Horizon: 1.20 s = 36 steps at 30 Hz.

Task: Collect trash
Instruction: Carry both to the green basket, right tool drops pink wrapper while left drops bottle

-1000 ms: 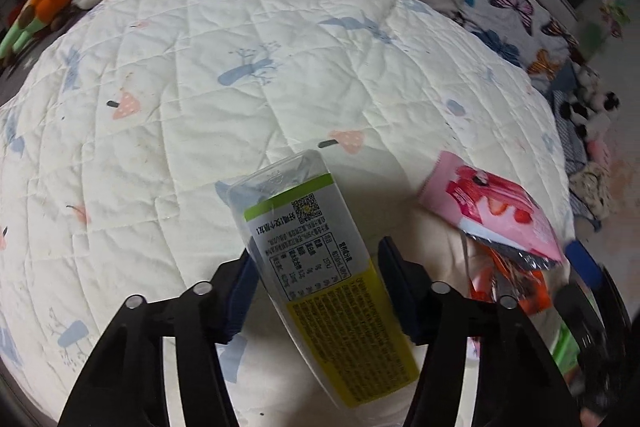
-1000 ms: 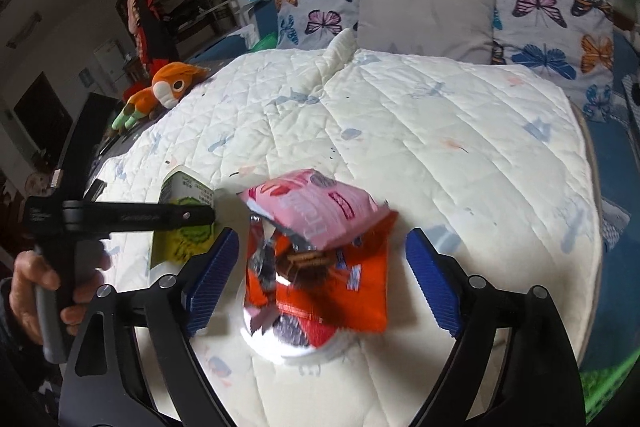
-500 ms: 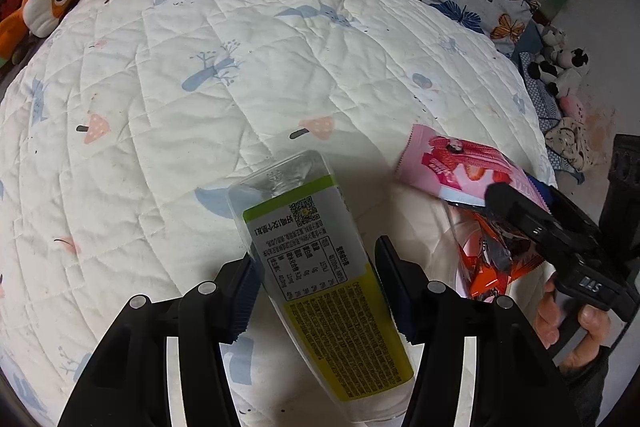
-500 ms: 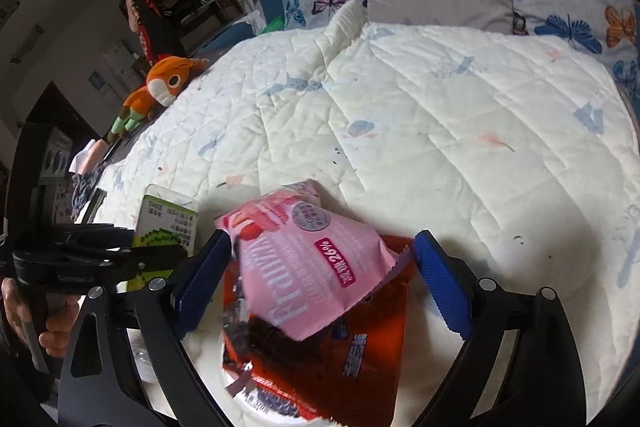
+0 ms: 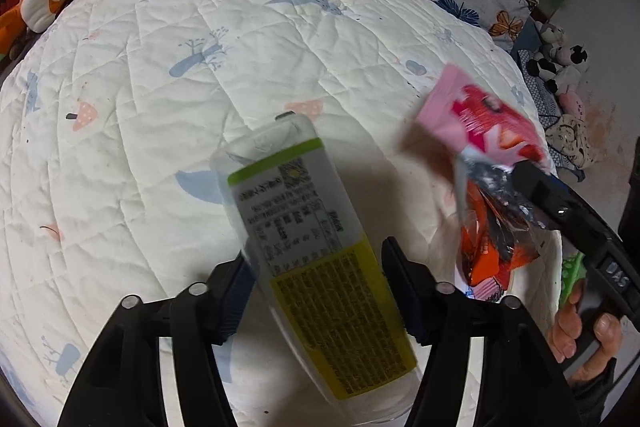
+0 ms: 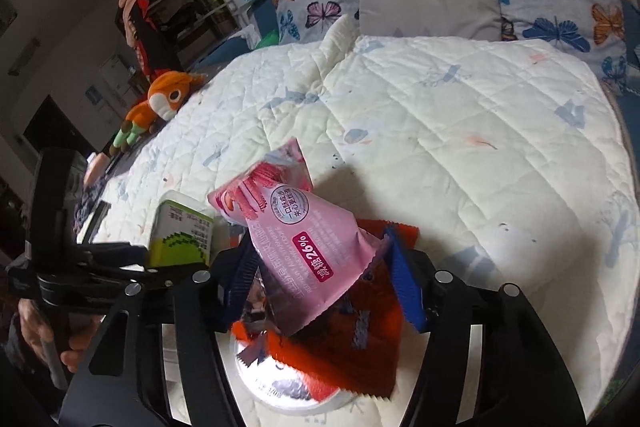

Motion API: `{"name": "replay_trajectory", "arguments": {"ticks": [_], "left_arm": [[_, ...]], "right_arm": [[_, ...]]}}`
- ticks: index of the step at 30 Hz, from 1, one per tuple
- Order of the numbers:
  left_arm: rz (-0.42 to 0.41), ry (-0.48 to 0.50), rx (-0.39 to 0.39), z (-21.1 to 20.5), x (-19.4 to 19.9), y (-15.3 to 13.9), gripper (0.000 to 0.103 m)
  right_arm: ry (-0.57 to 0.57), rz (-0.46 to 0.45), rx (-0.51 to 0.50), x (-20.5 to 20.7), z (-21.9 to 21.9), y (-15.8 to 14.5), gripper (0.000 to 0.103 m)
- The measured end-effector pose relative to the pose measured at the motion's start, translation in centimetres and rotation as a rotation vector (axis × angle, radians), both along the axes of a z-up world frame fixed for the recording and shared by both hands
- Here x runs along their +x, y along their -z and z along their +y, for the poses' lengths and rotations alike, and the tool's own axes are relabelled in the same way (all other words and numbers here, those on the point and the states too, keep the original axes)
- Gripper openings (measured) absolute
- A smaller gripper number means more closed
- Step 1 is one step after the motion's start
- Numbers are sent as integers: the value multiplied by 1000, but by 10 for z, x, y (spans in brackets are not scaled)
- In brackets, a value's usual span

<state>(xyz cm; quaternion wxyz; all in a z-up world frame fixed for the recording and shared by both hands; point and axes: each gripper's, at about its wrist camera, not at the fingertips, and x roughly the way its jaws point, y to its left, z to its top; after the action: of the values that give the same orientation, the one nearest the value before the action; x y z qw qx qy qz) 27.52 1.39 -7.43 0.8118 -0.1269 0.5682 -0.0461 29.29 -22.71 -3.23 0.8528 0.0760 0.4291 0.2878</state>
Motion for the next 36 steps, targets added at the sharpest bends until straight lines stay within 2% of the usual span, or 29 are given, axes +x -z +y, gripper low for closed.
{"name": "replay_trajectory", "arguments": {"ticks": [6,17,24,30,34,36], "left_arm": [[-28,34,-7,-7,-9,-8,50],[-88,129,-64,-19,-52,-39,49],[-132,209,-106,-38,-71,-62,49],[-144,252,-113,-60,-76,-67,47],[-143,267,-101,-68,-80,-68,44],[-138,272,-122,-69,-80,-68,43]], "right_arm": [[47,-35,46,-22,-19,-19,59],[140,-107,113,-85,-63,-55,59],[226,-121,138,-125,-97,-58,59],[264,-95,189,-151,-123,-53,59],[280,-100,141,-165,-129,-48,59],[284,-94,129,-169,-130,-45,59]]}}
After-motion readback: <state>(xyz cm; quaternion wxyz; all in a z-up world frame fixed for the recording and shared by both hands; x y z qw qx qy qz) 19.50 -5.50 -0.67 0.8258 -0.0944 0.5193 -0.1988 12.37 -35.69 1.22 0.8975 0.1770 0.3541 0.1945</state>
